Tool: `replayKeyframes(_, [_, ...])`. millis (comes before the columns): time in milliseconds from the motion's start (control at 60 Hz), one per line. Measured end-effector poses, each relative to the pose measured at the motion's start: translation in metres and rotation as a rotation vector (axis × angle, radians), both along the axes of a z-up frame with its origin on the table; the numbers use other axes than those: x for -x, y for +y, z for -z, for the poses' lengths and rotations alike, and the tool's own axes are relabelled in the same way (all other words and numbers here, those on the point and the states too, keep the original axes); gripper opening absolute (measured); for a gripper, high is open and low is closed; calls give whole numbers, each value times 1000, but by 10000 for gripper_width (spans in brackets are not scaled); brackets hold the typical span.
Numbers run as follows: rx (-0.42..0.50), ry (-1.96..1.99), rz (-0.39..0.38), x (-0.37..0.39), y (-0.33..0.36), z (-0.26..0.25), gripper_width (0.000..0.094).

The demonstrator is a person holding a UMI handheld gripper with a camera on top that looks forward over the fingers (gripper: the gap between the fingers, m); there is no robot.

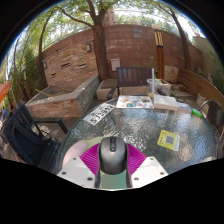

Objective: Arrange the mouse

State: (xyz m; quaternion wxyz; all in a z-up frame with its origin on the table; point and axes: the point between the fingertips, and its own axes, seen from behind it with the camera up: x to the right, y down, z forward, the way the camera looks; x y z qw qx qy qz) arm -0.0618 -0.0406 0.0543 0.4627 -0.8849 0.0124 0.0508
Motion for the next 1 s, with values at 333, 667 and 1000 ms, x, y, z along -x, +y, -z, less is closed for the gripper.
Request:
replayKeyframes(333, [52,-100,-26,24,-22,24,855])
replayKeyframes(667, [-14,-166,21,43,-132,-118,856])
replayKeyframes(1000, [-29,-167,38,64,-251,-159,853])
